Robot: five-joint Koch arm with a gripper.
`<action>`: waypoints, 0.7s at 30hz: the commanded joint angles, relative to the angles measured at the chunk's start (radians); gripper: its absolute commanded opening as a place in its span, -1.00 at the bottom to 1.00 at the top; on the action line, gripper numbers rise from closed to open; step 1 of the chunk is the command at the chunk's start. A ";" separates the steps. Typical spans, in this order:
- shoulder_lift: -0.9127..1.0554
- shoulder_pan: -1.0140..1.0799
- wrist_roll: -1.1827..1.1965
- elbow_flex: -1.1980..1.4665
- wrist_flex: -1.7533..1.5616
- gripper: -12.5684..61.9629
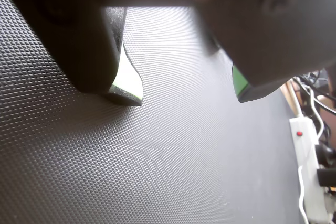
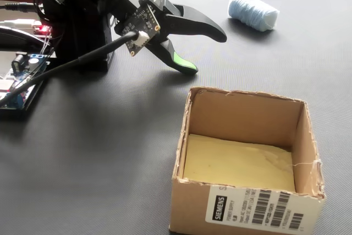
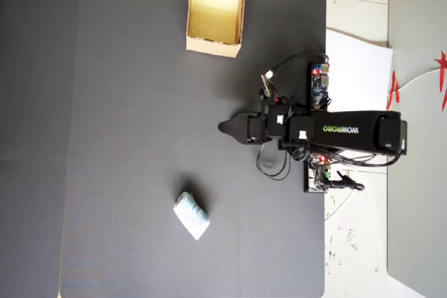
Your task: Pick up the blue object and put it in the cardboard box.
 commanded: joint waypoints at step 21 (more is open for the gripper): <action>0.089 0.000 0.000 0.038 0.117 0.25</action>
